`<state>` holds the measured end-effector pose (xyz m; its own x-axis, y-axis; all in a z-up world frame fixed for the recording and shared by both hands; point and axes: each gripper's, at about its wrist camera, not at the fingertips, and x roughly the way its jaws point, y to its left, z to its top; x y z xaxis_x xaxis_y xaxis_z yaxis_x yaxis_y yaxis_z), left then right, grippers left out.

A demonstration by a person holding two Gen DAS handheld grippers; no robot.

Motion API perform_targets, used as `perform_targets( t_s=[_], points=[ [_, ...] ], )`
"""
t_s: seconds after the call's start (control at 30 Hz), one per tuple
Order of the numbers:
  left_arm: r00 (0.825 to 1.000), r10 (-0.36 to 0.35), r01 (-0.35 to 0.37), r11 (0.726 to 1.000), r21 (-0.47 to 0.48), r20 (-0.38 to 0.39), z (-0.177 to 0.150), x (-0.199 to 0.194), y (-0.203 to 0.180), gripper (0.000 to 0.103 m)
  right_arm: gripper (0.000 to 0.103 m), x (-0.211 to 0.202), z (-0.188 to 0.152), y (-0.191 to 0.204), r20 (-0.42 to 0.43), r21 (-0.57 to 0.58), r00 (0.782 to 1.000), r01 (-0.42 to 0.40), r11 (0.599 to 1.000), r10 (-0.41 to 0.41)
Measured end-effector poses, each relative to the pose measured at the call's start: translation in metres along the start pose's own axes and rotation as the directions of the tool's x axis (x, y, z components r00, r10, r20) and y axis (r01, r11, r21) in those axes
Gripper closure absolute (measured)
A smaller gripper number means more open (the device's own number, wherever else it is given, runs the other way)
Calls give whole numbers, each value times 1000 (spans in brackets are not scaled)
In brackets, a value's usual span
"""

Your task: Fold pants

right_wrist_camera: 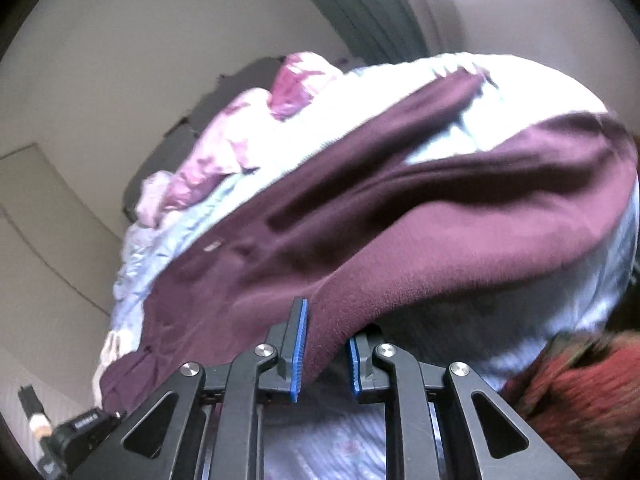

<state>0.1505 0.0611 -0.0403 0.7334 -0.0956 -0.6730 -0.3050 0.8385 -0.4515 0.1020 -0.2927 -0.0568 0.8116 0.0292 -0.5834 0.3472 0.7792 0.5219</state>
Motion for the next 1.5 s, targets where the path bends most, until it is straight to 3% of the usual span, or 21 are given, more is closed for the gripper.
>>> perform_targets(
  t_s=[0.13,0.23,0.4,0.6,0.83,1.07,1.27,1.5],
  points=[
    [1000,-28,29,998,-49,11,5,-14,6,89,85,-29,7,15,8,-106,998,-55,993,56],
    [1000,-5,5,1000,-4,9,13,-12,-3,89,85,-39,13,23,5,-167,997,-74,983,75],
    [1000,0,-2,997,74,19,39,-10,-37,89,86,-17,51,34,-66,-175,994,-96,980,86],
    [999,25,-31,979,200,33,85,14,-95,89,86,12,109,56,-76,-227,994,-94,969,79],
    [993,117,-103,955,277,-35,131,81,-134,89,86,71,160,81,-121,-276,992,-67,959,35],
    [977,202,-162,919,359,-76,166,170,-157,88,86,171,189,102,-215,-321,976,-26,947,-46],
    [957,279,-215,867,450,-80,170,241,-170,88,86,250,196,116,-243,-377,964,5,926,-104],
    [943,308,-214,853,476,-129,166,292,-160,83,86,316,182,120,-265,-473,946,44,880,-190]
  ],
)
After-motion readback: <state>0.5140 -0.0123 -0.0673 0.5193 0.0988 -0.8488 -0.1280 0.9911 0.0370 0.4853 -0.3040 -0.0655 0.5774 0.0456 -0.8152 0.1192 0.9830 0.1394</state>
